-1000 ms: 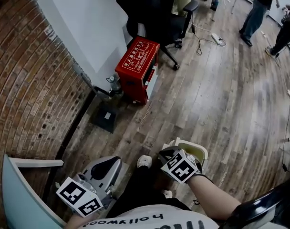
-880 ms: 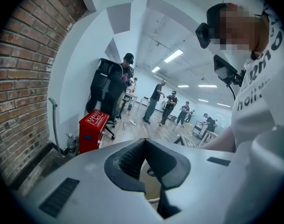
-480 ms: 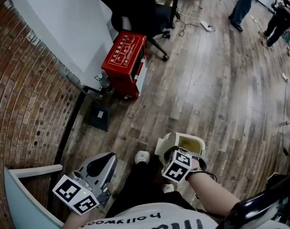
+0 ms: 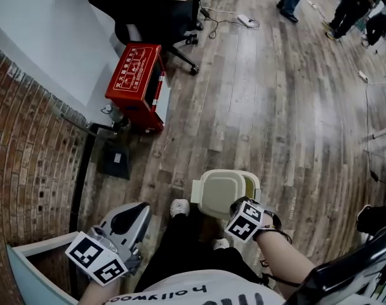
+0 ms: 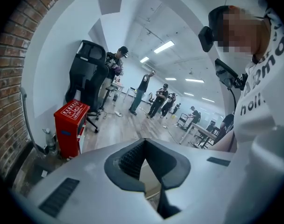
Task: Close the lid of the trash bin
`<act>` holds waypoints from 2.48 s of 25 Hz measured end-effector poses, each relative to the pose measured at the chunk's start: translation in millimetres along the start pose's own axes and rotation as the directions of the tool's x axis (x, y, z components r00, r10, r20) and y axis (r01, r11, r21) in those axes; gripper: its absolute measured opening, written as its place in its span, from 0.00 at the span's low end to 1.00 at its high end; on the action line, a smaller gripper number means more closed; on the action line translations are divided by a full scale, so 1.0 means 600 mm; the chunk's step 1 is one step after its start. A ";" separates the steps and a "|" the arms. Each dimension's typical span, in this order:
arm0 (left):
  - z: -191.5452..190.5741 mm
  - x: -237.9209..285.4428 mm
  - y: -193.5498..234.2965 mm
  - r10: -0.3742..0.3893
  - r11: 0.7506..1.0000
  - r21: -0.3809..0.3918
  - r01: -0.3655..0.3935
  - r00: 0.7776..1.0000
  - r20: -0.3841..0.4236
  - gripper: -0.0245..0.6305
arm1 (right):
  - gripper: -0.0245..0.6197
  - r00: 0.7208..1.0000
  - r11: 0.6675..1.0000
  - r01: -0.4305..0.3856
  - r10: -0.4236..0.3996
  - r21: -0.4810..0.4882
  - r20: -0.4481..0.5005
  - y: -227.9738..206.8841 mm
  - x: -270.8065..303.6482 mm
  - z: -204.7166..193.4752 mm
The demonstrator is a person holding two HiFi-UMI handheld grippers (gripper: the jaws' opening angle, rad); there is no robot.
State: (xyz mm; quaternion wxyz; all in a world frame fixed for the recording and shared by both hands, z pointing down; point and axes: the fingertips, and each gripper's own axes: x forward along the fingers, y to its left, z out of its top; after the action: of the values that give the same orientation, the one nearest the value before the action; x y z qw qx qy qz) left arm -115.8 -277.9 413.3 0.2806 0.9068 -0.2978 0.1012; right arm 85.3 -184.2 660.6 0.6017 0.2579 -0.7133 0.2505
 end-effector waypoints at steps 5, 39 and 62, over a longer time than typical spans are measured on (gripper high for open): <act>-0.008 0.024 -0.003 -0.001 1.000 0.023 0.001 1.000 -0.027 0.05 | 0.05 1.000 0.992 -0.001 0.004 0.126 -0.021 -0.029 0.032 -0.060; -0.163 0.132 -0.017 -0.076 0.995 0.047 0.093 0.955 -0.288 0.05 | 0.05 0.994 0.908 0.112 -0.108 0.403 -0.033 -0.098 0.217 -0.199; -0.171 0.135 -0.017 -0.070 0.994 0.056 0.091 0.948 -0.310 0.05 | 0.05 0.997 0.834 0.079 -0.080 0.546 -0.022 -0.104 0.247 -0.215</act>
State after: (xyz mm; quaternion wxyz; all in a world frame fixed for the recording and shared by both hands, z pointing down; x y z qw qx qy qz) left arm -46.5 -251.6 521.3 0.2959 0.9005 -0.2095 0.2401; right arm 199.9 -154.6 829.2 0.5123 0.4481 -0.6017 0.4179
